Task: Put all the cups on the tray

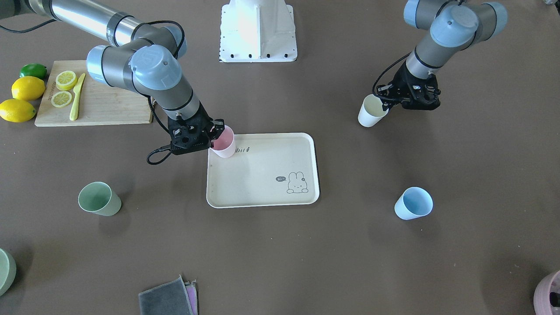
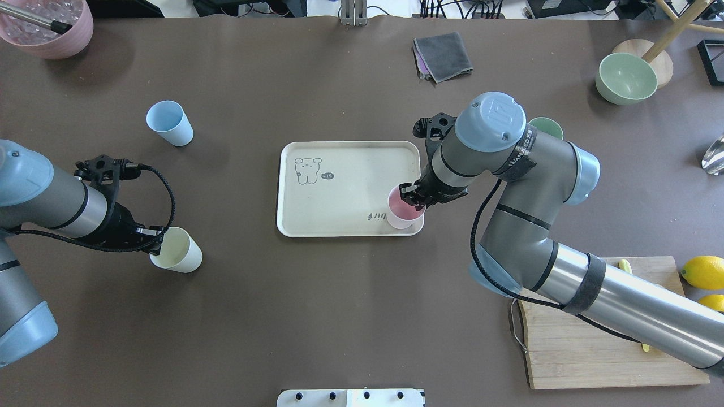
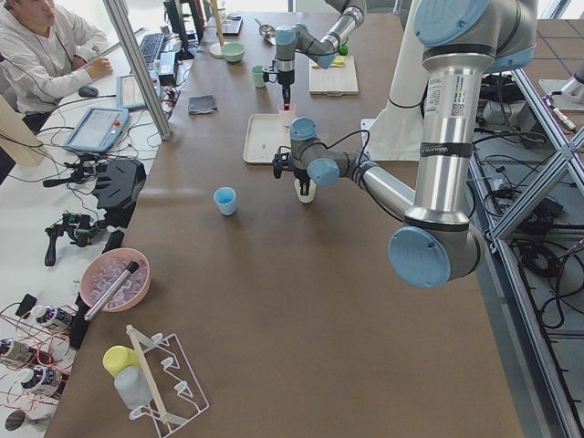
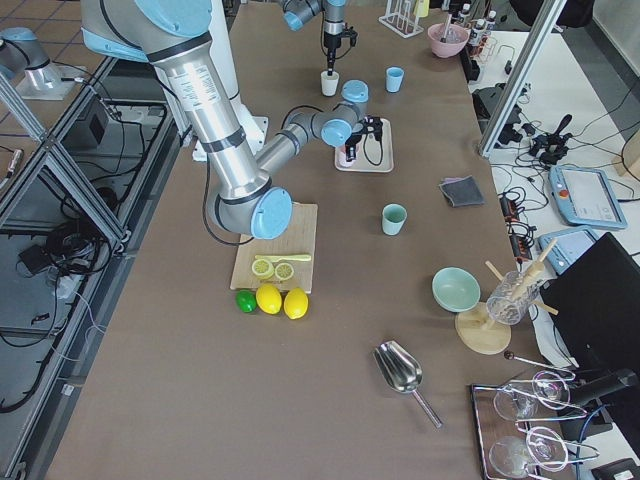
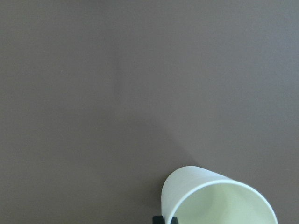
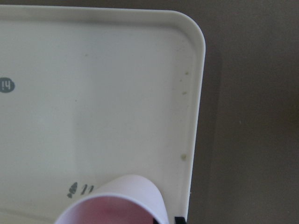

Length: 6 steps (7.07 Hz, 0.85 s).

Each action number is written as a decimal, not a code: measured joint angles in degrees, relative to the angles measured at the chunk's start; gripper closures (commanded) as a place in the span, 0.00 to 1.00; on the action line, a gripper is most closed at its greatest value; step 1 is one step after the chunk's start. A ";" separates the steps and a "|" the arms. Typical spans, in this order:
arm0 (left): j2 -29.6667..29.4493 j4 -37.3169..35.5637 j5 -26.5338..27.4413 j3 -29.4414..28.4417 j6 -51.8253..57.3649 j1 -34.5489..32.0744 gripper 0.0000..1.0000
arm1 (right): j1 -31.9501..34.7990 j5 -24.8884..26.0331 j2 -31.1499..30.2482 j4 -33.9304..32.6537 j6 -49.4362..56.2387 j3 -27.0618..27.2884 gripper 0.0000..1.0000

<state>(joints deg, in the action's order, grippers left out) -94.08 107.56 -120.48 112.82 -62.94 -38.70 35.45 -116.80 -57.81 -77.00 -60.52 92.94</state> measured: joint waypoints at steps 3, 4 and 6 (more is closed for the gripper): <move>-12.08 -8.66 -1.98 -1.24 -0.79 -0.85 1.00 | 4.93 -2.56 0.21 -0.01 -0.54 1.86 0.00; -18.71 -12.40 -2.02 -4.70 -1.85 -0.97 1.00 | 8.17 -4.89 -0.50 -0.13 1.09 1.87 0.00; -26.98 -14.25 -1.04 -12.56 -2.69 -1.00 1.00 | 14.53 -7.26 -2.74 -0.24 9.76 -0.18 0.01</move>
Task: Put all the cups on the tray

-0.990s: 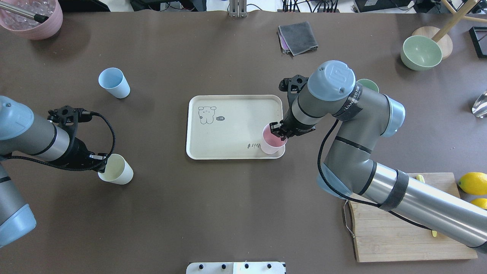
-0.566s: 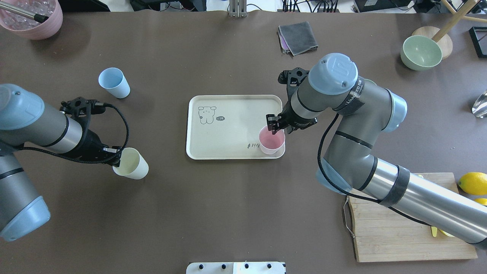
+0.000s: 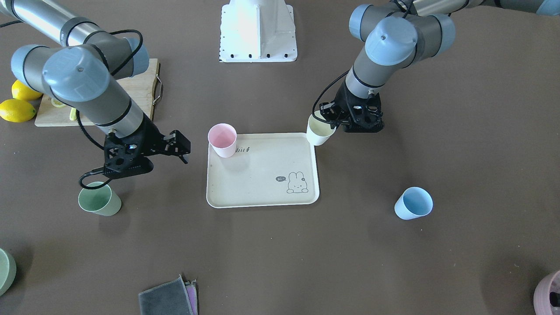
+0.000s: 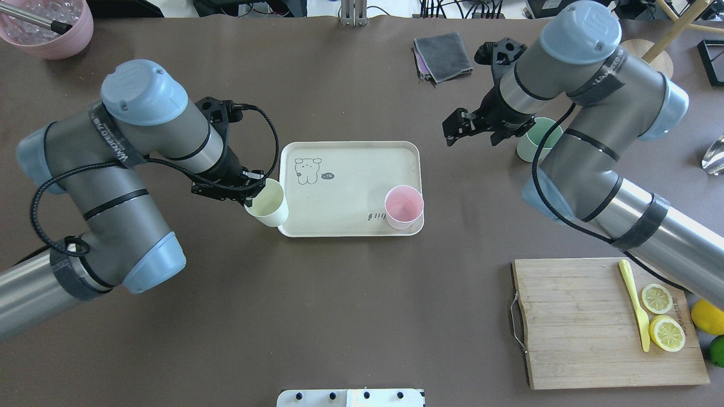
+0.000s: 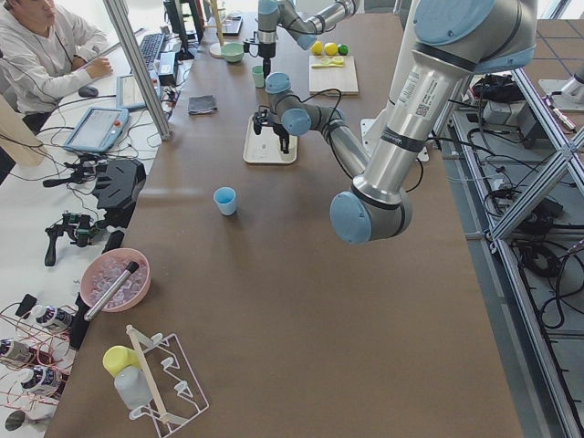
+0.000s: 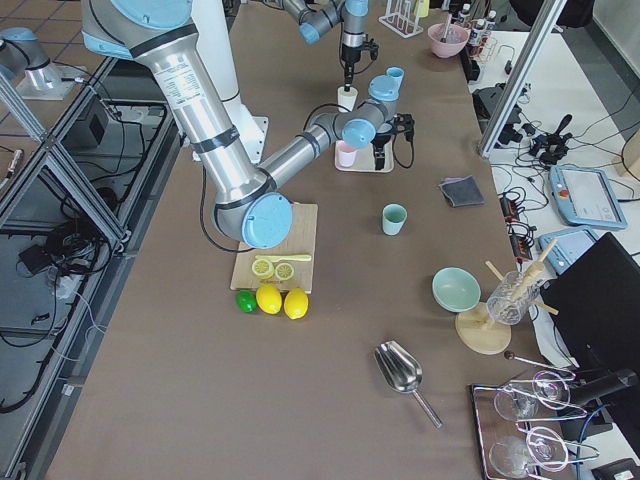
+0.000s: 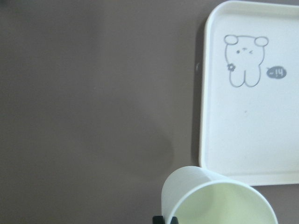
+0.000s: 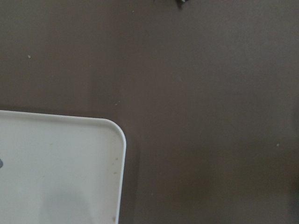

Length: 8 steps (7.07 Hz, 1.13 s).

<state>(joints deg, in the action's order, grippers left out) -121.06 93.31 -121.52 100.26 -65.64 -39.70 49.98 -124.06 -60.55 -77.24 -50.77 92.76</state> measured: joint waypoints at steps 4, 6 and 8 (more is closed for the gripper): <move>-6.89 6.13 1.13 -11.04 -5.00 0.39 0.49 | 10.42 -2.53 -1.18 0.05 15.29 -9.29 0.02; -8.28 9.65 2.84 -14.15 -7.75 0.83 0.03 | 11.34 -2.22 -1.76 0.42 19.49 -13.19 0.06; -9.36 9.77 3.26 -14.62 -8.28 0.86 0.03 | 10.33 -2.70 -3.33 0.72 20.39 -13.80 0.22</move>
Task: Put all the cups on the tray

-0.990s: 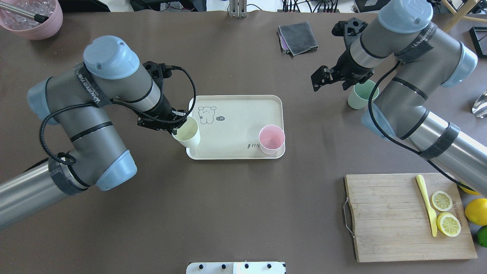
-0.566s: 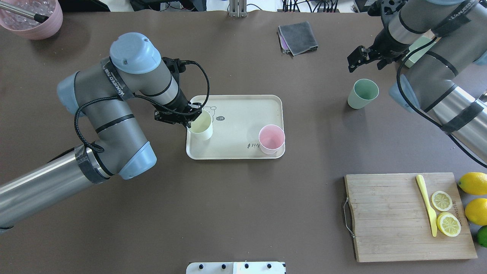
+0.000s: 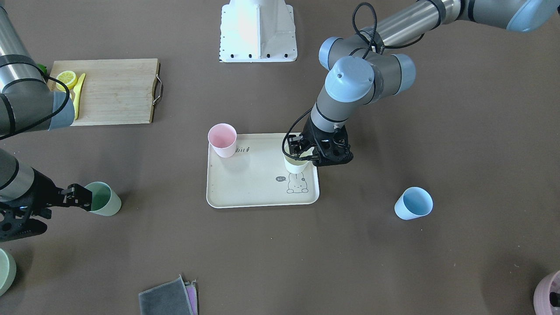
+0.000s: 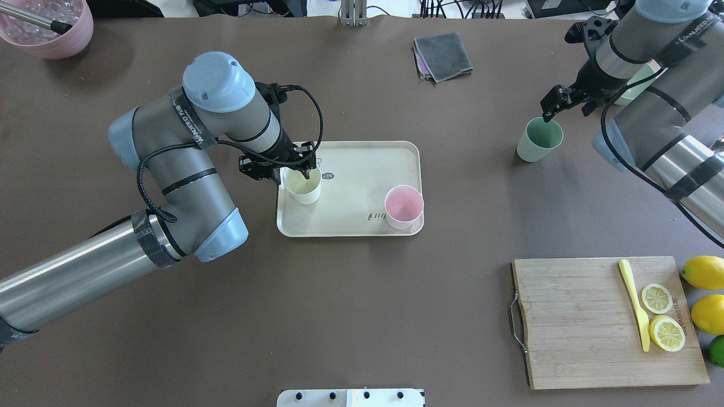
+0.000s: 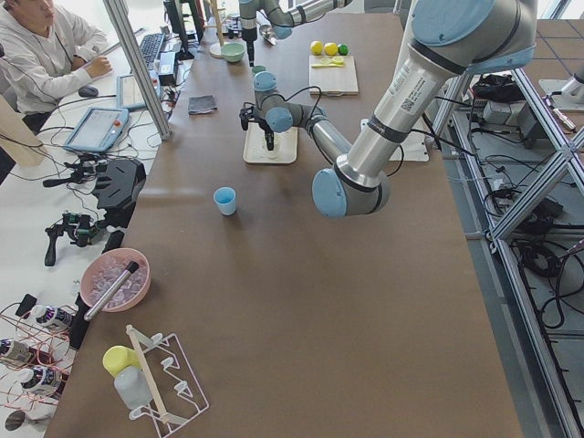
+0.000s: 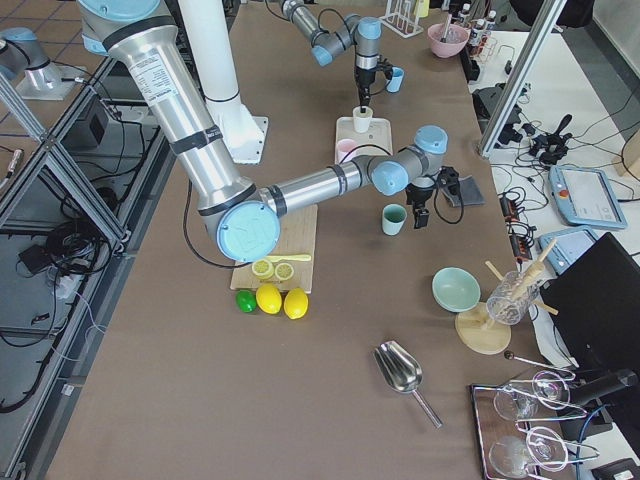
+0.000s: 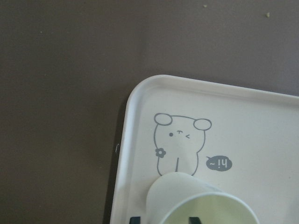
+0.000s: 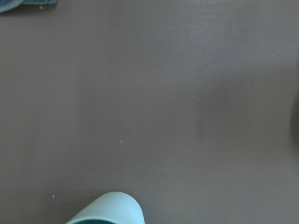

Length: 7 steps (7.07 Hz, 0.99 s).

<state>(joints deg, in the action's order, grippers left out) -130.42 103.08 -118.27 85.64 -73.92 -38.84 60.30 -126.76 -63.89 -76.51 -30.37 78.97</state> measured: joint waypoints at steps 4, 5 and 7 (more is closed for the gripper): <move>-0.02 -0.78 -1.06 0.40 1.10 -3.74 0.03 | -2.37 -2.37 -0.95 0.06 0.95 -0.03 1.00; 1.10 -1.52 -2.90 0.96 4.67 -7.36 0.03 | -2.53 -3.61 -0.27 -0.11 1.14 0.03 1.00; 5.77 -2.26 -6.16 2.21 17.45 -14.85 0.03 | -2.71 -5.76 2.25 -0.59 0.06 0.02 1.00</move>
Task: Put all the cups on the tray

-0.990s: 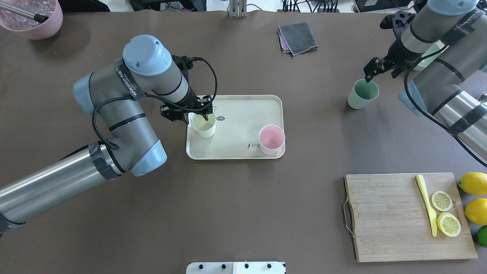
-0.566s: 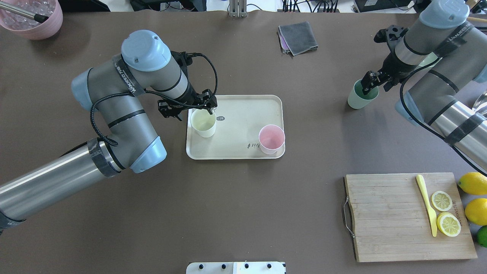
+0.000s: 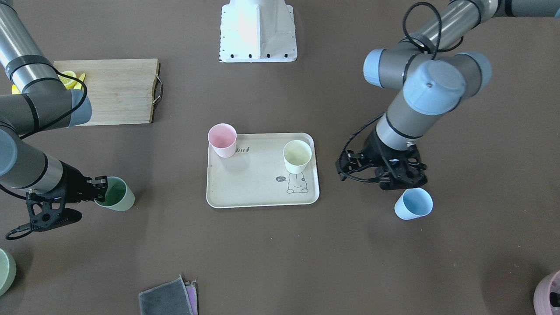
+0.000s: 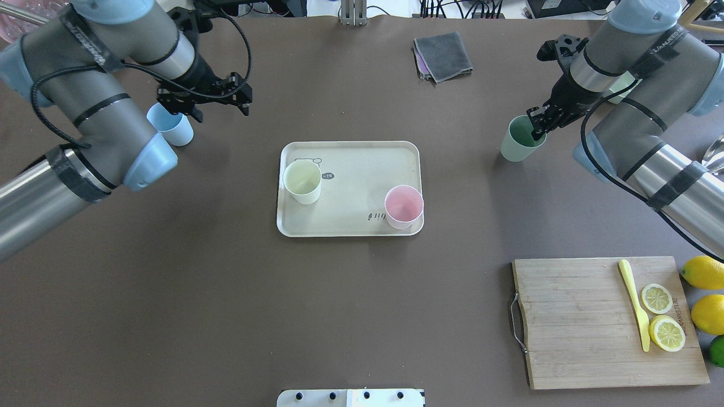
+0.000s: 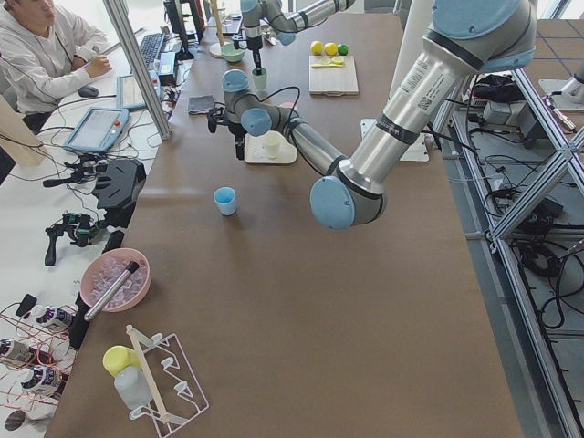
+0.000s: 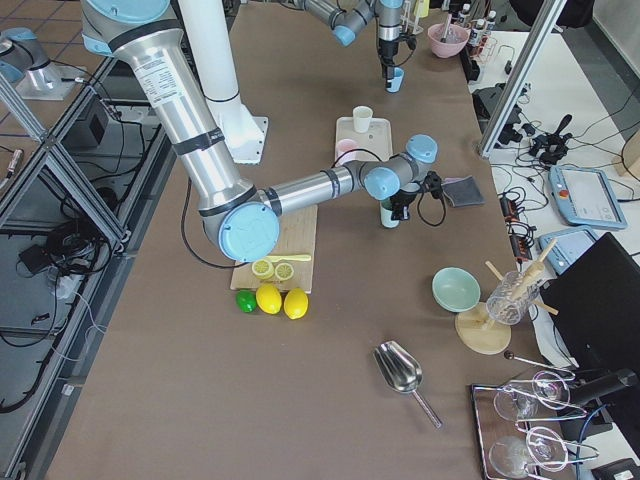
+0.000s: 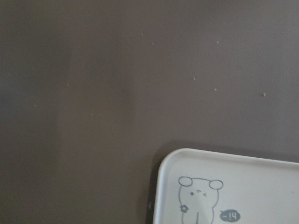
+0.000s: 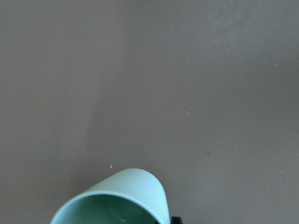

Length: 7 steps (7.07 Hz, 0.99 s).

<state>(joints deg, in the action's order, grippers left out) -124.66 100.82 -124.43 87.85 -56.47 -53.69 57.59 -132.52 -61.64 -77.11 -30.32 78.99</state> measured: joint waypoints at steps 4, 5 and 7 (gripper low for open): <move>7.01 0.94 -1.09 -5.79 19.45 -9.01 0.03 | -7.22 0.63 9.54 0.19 -15.88 -0.51 1.00; 7.06 2.09 -1.04 -7.84 19.88 -9.29 0.03 | -10.34 3.24 11.37 0.45 -19.95 -0.53 1.00; 7.14 3.45 -1.11 -9.16 18.47 -8.63 0.03 | -13.94 6.49 12.92 0.67 -23.82 -0.52 0.00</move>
<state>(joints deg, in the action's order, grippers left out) -117.52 104.27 -125.54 78.69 -38.00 -62.32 43.65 -126.04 -48.72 -76.43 -54.14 78.47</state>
